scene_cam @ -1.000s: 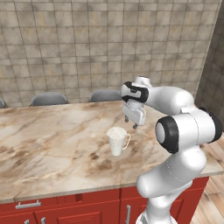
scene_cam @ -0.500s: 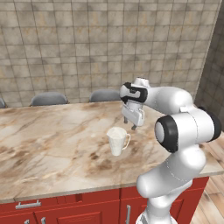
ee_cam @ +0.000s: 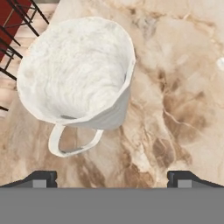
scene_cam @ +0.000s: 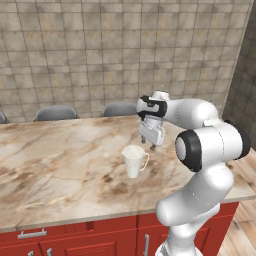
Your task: Pick the jug and bowl and place them in the sink. Then turn on the water.
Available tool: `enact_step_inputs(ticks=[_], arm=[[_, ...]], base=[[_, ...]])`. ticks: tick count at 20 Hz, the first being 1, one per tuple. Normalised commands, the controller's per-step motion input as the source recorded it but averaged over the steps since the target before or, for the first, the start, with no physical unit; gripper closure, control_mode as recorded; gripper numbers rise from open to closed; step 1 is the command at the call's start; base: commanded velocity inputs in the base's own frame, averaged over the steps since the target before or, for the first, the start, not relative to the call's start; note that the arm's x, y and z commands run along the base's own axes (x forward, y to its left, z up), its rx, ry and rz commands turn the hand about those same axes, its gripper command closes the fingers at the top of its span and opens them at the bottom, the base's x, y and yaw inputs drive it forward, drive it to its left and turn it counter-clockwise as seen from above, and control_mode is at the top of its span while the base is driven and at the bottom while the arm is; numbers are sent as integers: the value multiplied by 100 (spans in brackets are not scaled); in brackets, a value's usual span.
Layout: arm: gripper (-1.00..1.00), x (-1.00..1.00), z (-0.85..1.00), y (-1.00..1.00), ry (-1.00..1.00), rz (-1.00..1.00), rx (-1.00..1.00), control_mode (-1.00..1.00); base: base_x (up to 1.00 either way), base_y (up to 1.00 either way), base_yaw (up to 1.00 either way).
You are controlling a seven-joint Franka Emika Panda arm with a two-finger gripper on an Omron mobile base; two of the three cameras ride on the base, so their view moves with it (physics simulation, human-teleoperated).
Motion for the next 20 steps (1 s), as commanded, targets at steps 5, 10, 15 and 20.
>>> enact_step_inputs(ticks=[5, 10, 15, 20], arm=[[-100, 0, -13, 8, 4, 0, 0, -100], [-100, 0, -10, 8, 2, 0, 0, -100], [-100, -1, -7, 1, 0, 0, 0, -100], [-100, -1, -11, 1, 0, 0, 0, -100]], base=[[0, 0, 0], [0, 0, 0], [0, 0, 0], [0, 0, 0]])
